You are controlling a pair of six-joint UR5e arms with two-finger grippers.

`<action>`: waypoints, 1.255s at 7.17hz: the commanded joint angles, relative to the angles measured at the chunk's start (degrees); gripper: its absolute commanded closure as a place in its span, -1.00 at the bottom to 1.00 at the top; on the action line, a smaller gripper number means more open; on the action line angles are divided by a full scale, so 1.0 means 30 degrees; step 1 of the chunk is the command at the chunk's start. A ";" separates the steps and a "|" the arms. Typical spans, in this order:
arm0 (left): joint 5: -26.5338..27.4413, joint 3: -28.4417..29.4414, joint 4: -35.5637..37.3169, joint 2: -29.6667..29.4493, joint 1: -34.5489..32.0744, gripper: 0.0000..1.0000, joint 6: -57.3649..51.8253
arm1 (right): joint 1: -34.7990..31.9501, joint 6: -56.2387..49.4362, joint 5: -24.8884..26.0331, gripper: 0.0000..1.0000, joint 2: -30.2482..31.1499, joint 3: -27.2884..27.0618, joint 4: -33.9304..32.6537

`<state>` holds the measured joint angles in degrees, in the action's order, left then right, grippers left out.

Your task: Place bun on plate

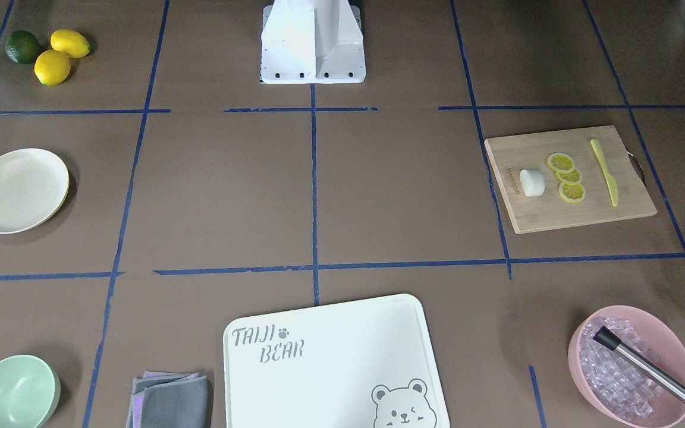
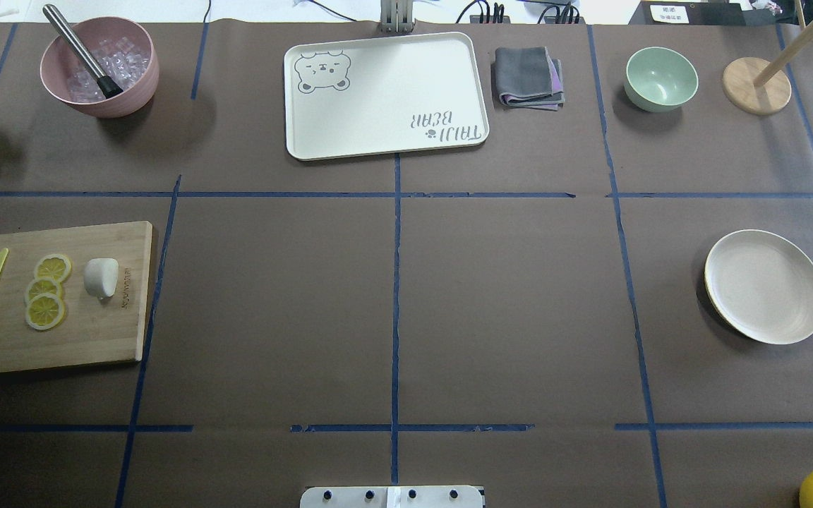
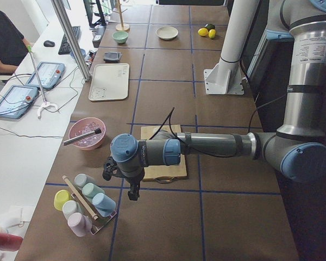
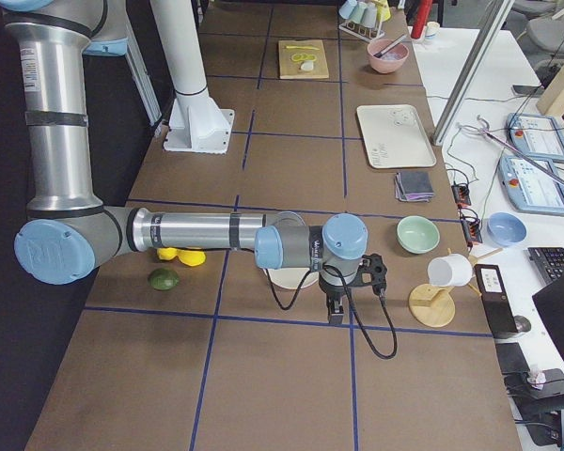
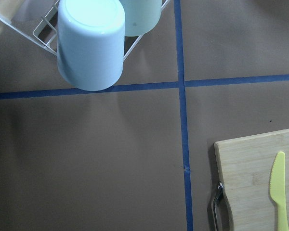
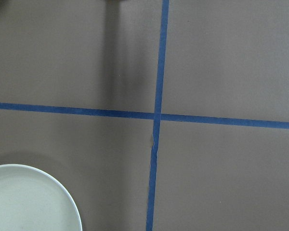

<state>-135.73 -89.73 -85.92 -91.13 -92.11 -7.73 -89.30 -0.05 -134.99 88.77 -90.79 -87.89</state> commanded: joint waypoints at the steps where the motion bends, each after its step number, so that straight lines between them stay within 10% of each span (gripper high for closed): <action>1: 0.0010 -0.0029 -0.0014 -0.0005 0.0001 -1.00 0.0000 | 0.0029 0.0219 0.0143 -0.99 -0.0088 -0.0118 0.0000; 9: -0.0049 -0.0059 -0.0102 0.0024 -0.0029 -1.00 0.0000 | 0.0814 0.2782 0.0290 -0.99 0.0117 -0.0264 0.0669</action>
<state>-135.84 -89.85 -86.20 -91.07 -92.20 -7.73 -88.46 3.57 -134.20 89.18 -91.12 -87.20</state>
